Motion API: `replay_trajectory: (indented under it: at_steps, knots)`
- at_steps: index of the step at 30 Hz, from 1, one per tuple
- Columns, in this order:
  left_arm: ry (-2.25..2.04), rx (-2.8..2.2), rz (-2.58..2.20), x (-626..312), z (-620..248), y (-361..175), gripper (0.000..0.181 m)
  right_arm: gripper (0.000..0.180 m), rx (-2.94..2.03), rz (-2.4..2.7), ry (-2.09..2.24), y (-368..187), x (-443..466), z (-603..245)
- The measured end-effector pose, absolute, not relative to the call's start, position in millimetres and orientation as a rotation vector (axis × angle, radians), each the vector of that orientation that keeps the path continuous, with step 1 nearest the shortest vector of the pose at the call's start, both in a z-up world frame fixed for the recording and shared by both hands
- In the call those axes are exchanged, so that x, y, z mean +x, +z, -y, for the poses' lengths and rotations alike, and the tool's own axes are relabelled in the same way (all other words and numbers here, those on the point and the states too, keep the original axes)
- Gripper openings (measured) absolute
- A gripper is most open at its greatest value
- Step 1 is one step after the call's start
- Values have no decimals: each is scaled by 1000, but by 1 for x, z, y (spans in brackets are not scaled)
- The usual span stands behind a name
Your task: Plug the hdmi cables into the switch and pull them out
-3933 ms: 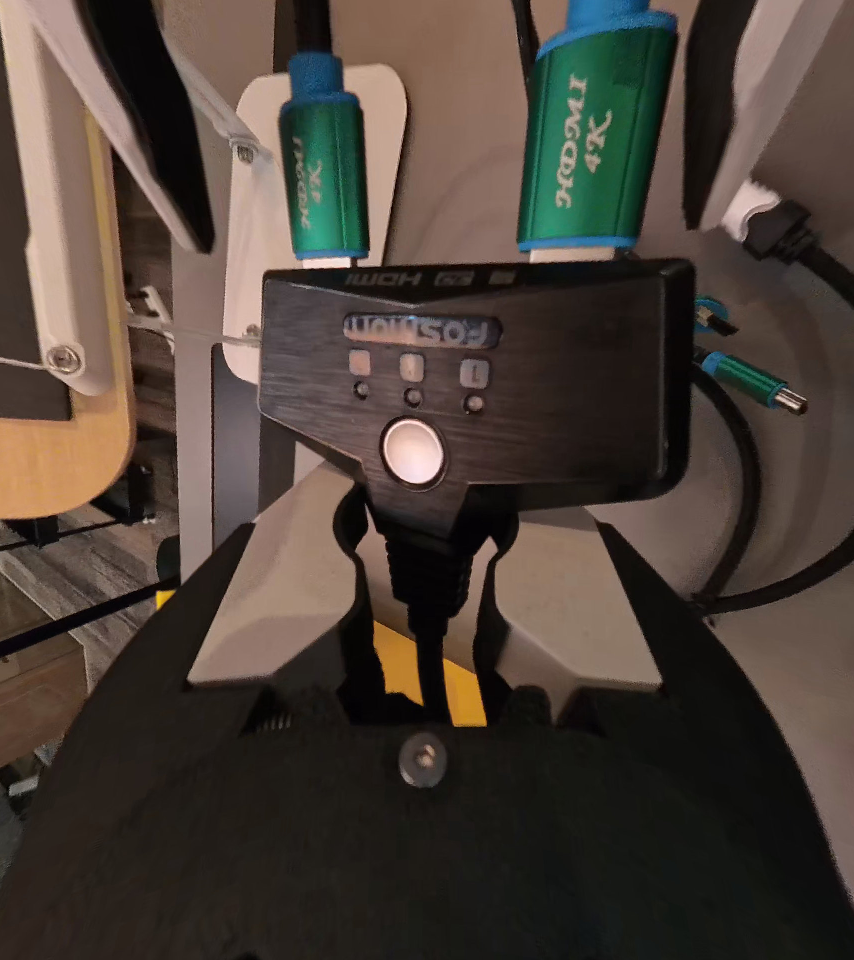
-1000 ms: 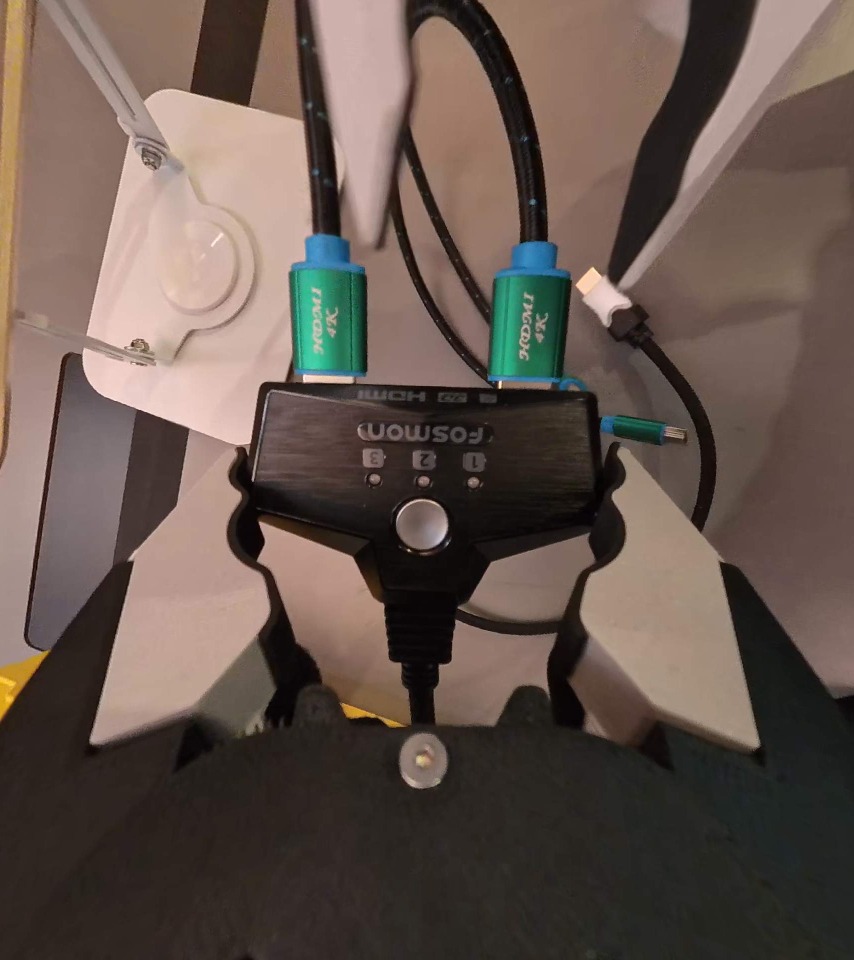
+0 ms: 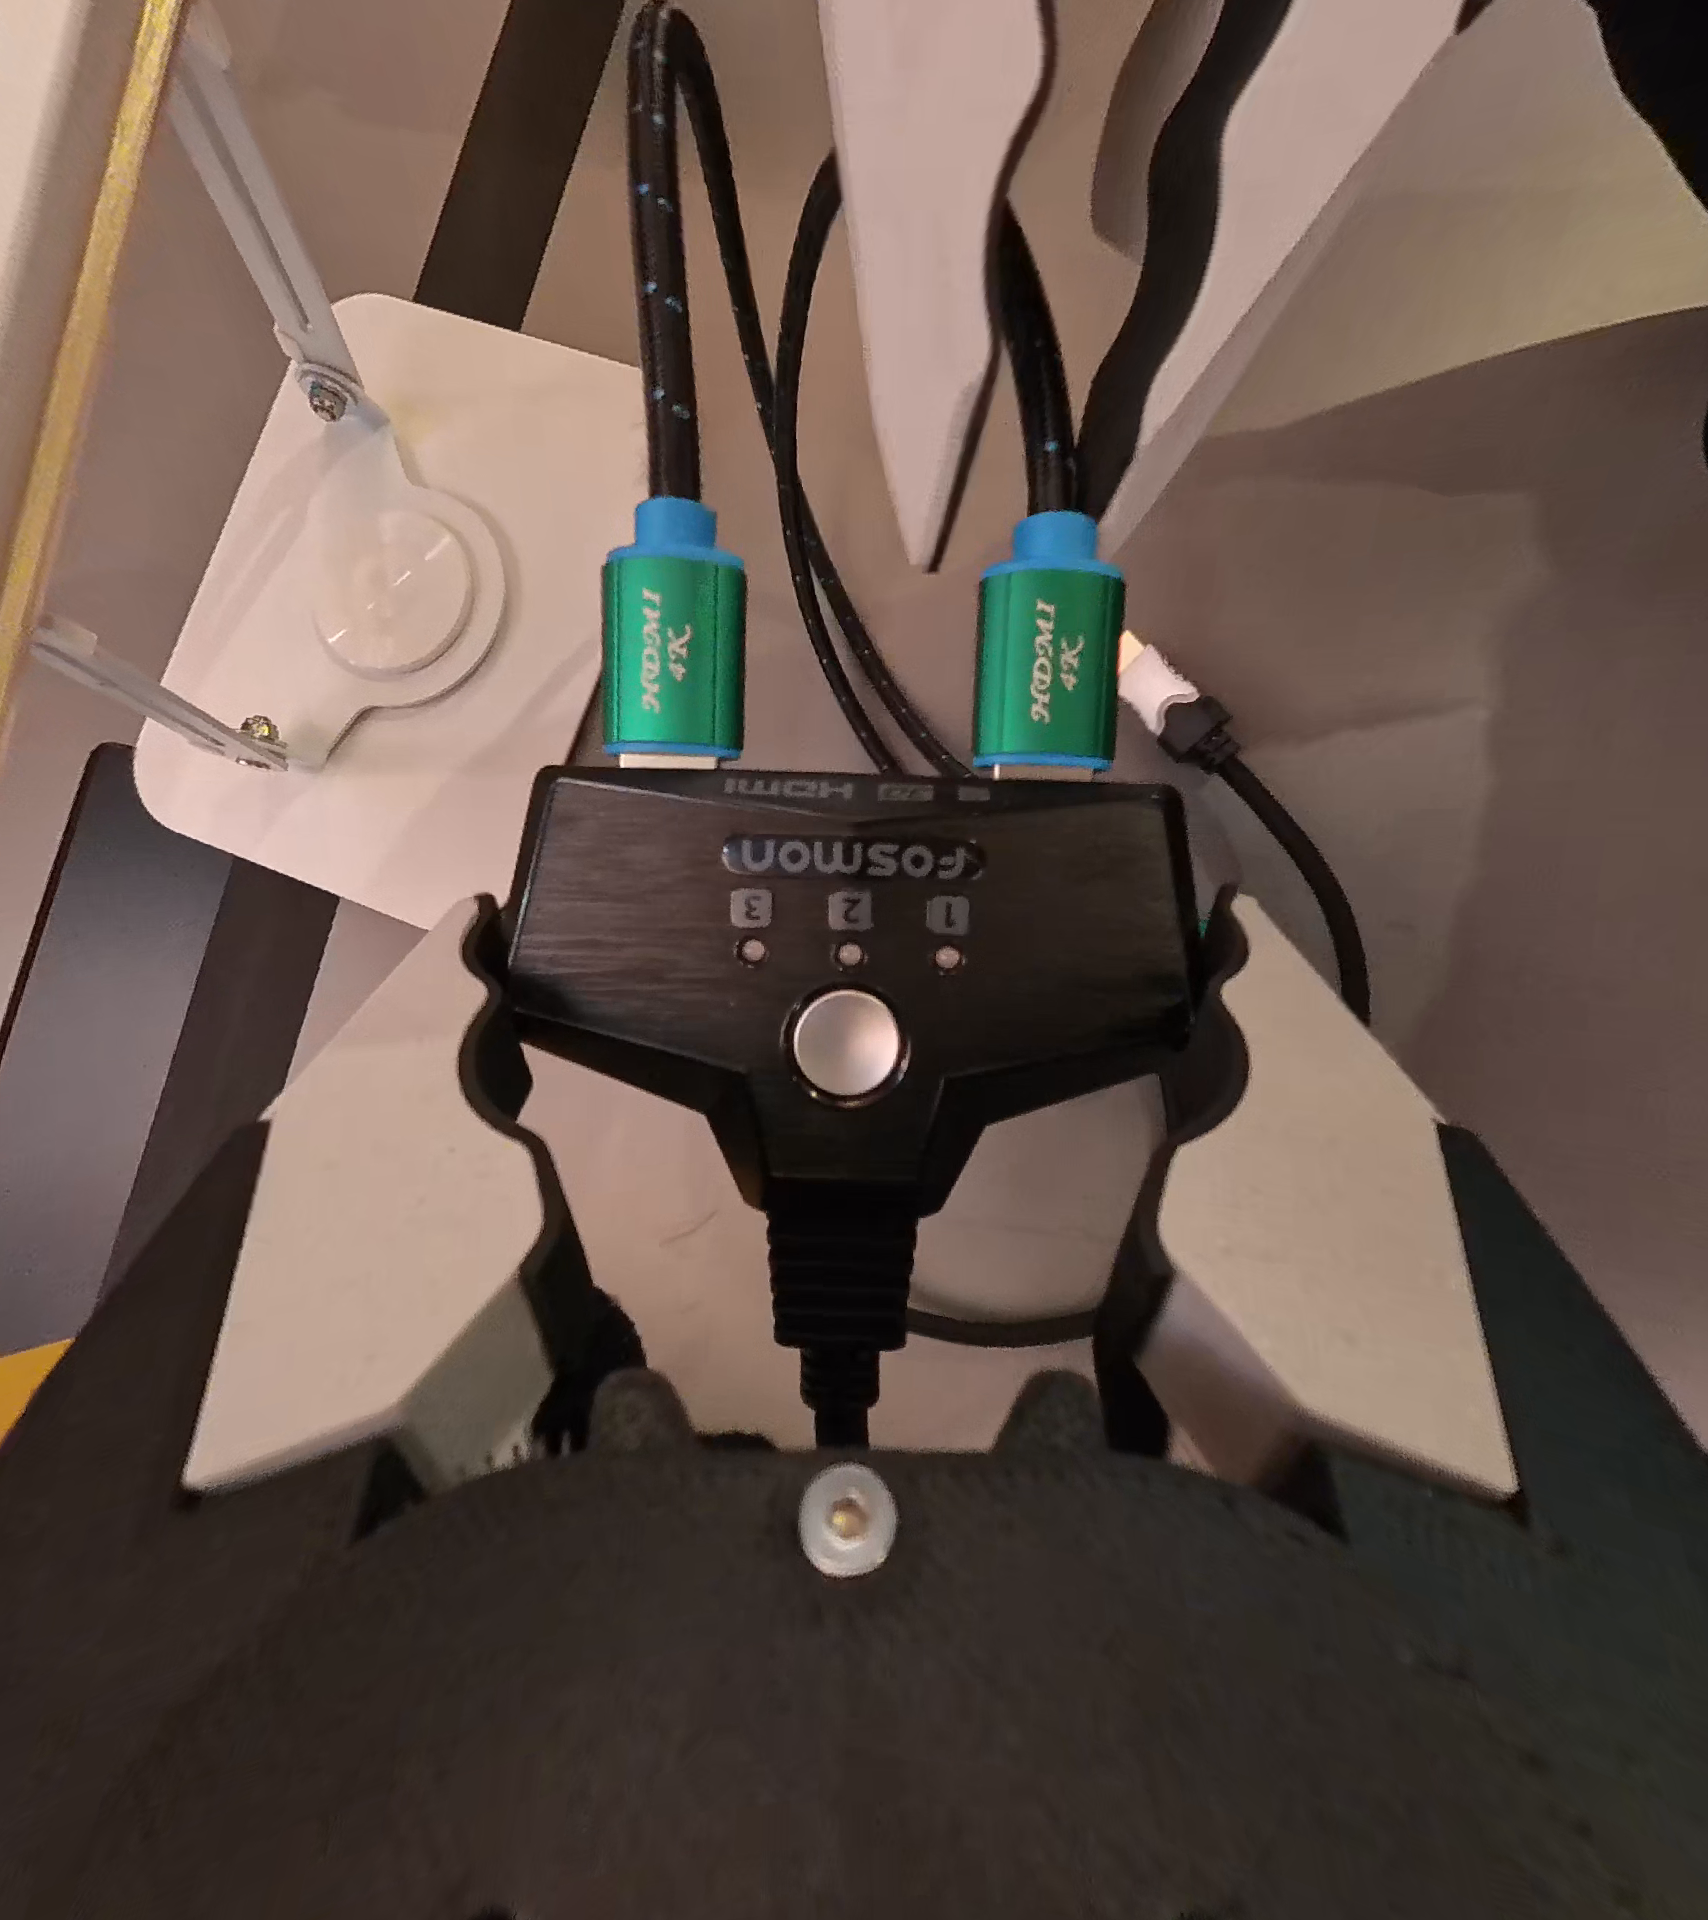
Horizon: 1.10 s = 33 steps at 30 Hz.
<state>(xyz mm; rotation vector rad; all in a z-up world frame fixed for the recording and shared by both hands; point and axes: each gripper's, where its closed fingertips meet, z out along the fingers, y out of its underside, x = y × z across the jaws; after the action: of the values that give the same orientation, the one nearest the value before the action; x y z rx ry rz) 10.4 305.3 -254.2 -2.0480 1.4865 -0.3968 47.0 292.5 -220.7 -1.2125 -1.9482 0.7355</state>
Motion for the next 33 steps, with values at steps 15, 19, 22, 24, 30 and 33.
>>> replay_trajectory:
  at_steps: [15,19,22,24,30,33]
  knots:
    - [-476,-1996,-1395,7,-307,-242,126,49,-1142,1746,949,-176,79,-296]
    - [-475,-1984,-1400,9,-306,-241,126,54,-1127,1776,935,-180,65,-291]
    - [-486,-1967,-1403,12,-304,-239,126,47,-1116,1800,922,-186,56,-289]
    - [-493,-1956,-1399,13,-303,-238,126,45,-1098,1817,930,-188,50,-285]
    - [-497,-1940,-1397,15,-301,-239,126,37,-1089,1855,1001,-202,33,-276]
    - [-508,-1938,-1386,15,-301,-240,126,31,-1050,1819,1038,-197,27,-276]
